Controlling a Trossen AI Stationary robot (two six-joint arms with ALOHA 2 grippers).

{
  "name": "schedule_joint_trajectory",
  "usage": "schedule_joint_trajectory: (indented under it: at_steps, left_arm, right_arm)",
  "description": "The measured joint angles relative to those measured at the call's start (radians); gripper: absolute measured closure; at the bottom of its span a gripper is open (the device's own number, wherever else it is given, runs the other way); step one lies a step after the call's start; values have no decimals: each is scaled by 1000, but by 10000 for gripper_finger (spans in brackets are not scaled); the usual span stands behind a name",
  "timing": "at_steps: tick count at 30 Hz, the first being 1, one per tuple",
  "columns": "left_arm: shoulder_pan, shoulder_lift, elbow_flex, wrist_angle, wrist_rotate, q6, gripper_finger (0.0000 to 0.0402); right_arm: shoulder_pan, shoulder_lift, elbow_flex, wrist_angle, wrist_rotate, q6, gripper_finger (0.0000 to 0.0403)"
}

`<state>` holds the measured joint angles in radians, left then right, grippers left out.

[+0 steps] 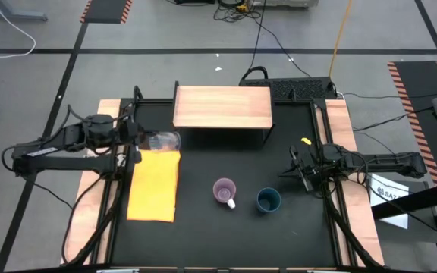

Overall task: Stack small to large cups/mugs on shelf
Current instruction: Put the transparent mug on the shelf

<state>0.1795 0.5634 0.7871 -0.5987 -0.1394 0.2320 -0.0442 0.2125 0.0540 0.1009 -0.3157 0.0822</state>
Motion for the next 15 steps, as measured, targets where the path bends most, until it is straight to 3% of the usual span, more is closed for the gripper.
schedule_joint_trajectory:
  at_steps: [9, 15]
  left_arm:
    - [114, 76, 2, 147, 0, 48, 401]
    - [195, 127, 50, 158, 7, 55, 401]
  right_arm:
    - [0, 0, 0, 0, 0, 0, 403]
    - [0, 0, 0, 0, 0, 0, 403]
